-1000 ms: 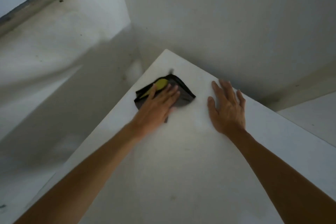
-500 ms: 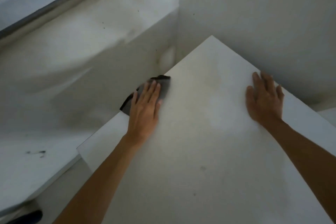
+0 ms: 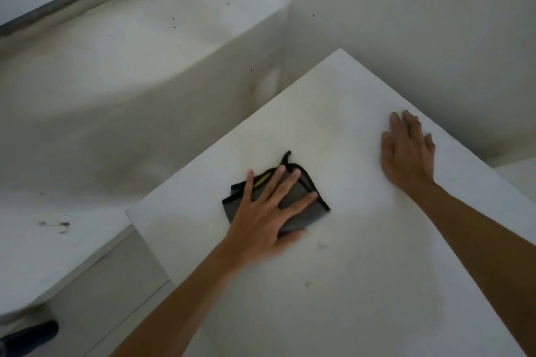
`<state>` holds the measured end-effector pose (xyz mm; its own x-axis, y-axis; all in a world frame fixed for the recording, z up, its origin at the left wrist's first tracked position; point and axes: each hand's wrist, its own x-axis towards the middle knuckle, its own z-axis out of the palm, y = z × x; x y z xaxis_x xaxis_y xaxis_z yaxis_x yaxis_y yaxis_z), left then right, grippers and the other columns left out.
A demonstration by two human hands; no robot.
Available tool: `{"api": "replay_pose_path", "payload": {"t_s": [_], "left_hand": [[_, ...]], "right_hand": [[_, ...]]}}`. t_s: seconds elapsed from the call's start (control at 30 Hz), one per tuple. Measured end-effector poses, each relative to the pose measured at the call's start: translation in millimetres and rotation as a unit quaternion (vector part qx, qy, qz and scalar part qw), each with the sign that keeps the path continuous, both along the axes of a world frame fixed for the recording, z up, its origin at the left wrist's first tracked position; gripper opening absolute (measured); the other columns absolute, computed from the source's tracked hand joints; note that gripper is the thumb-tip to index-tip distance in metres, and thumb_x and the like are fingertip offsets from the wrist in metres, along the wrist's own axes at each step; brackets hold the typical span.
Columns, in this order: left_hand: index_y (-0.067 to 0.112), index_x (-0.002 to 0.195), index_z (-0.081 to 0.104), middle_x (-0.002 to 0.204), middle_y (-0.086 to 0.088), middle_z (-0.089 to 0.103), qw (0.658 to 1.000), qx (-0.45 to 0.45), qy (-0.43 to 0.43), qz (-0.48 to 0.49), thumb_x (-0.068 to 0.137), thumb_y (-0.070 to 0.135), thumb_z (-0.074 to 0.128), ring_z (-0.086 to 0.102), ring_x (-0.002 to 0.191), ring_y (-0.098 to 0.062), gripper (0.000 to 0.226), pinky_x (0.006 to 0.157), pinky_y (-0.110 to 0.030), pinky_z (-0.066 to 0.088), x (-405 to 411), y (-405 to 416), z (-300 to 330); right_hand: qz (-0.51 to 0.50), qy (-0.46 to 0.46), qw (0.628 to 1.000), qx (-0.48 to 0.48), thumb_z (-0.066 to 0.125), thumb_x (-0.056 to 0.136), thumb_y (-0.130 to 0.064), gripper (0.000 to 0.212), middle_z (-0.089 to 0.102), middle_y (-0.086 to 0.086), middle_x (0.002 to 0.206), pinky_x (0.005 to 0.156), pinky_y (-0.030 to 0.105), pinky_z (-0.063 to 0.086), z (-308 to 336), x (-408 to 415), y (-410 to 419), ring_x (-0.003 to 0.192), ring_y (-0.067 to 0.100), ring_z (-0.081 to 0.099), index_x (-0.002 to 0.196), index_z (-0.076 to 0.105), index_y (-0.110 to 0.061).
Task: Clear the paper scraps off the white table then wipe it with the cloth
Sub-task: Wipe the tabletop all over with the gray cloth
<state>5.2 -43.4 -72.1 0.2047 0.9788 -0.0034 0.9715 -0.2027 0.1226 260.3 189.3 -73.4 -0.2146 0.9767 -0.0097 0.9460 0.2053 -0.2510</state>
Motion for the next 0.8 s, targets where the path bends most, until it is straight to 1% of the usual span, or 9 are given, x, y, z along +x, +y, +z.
{"api": "replay_pose_path", "payload": {"t_s": [0.1,0.17,0.23,0.3,0.37,0.47,0.53,0.63,0.8], "left_hand": [[0.047,0.155,0.022,0.168,0.001,0.008,0.988,0.024,-0.021,0.153,0.1,0.057,0.038,0.002,0.155,-0.024,0.057,0.113,-0.072,0.01,-30,23,-8],[0.045,0.154,0.027,0.166,-0.002,0.02,0.954,0.024,-0.033,0.298,0.102,0.051,0.037,0.018,0.153,-0.028,0.053,0.11,-0.07,0.017,-63,41,-11],[0.029,0.148,0.043,0.152,-0.012,0.043,0.912,0.009,-0.068,0.405,0.104,0.046,0.033,0.047,0.133,-0.038,0.048,0.1,-0.061,0.035,-98,54,-9],[0.008,0.132,0.058,0.127,-0.019,0.06,0.886,0.048,-0.13,0.443,0.105,0.038,0.031,0.061,0.106,-0.043,0.048,0.084,-0.05,0.046,-117,63,-3],[0.0,0.131,0.058,0.121,-0.02,0.065,0.896,0.138,-0.133,0.402,0.107,0.029,0.037,0.064,0.101,-0.041,0.043,0.081,-0.046,0.051,-111,70,1],[0.0,0.145,0.046,0.146,-0.018,0.051,0.931,0.23,-0.112,0.26,0.107,0.019,0.043,0.054,0.132,-0.032,0.042,0.106,-0.042,0.047,-71,86,0],[0.006,0.149,0.044,0.155,-0.017,0.04,0.953,0.206,-0.082,0.205,0.108,0.023,0.04,0.039,0.144,-0.031,0.044,0.114,-0.051,0.037,-34,100,-4],[0.023,0.152,0.042,0.16,-0.014,0.032,0.973,0.091,-0.043,0.205,0.108,0.041,0.028,0.023,0.151,-0.033,0.049,0.117,-0.067,0.015,19,115,-13],[0.032,0.157,0.027,0.166,-0.007,0.017,0.973,0.041,-0.069,0.214,0.107,0.047,0.022,0.007,0.155,-0.027,0.052,0.119,-0.067,0.001,66,143,-19]], "right_hand": [[0.009,0.004,1.0,-0.006,0.033,0.109,-0.034,0.053,0.02,0.009,0.168,0.125,0.054,0.01,2,-7,-7,0.156,0.025,0.015,0.158,0.03,-0.015],[0.018,0.005,1.0,-0.009,0.033,0.109,-0.035,0.053,0.02,0.007,0.168,0.125,0.053,0.01,2,-9,-10,0.156,0.024,0.014,0.159,0.03,-0.017],[0.03,0.006,0.999,-0.011,0.032,0.109,-0.035,0.053,0.019,0.006,0.169,0.125,0.052,0.009,3,-11,-12,0.157,0.024,0.013,0.159,0.029,-0.018],[0.038,0.011,0.999,-0.011,0.032,0.109,-0.036,0.054,0.019,0.006,0.169,0.126,0.051,0.008,2,-13,-16,0.157,0.023,0.012,0.159,0.028,-0.018],[0.042,0.023,0.999,-0.01,0.031,0.109,-0.037,0.054,0.018,0.005,0.169,0.126,0.051,0.007,2,-15,-21,0.157,0.023,0.011,0.16,0.028,-0.019],[0.043,0.03,0.999,-0.005,0.031,0.109,-0.038,0.054,0.018,0.004,0.17,0.127,0.05,0.005,3,-16,-27,0.158,0.021,0.01,0.16,0.026,-0.02],[0.041,0.025,0.999,0.002,0.03,0.11,-0.039,0.054,0.018,0.002,0.17,0.126,0.049,0.005,5,-9,-28,0.158,0.021,0.009,0.161,0.026,-0.02],[0.027,0.022,0.999,0.016,0.03,0.11,-0.04,0.054,0.02,0.002,0.169,0.127,0.05,0.007,8,13,-23,0.158,0.022,0.011,0.16,0.027,-0.021],[-0.014,0.033,0.998,0.044,0.025,0.107,-0.042,0.054,0.029,0.002,0.165,0.126,0.052,0.015,10,84,-34,0.155,0.022,0.02,0.157,0.033,-0.021]]}}
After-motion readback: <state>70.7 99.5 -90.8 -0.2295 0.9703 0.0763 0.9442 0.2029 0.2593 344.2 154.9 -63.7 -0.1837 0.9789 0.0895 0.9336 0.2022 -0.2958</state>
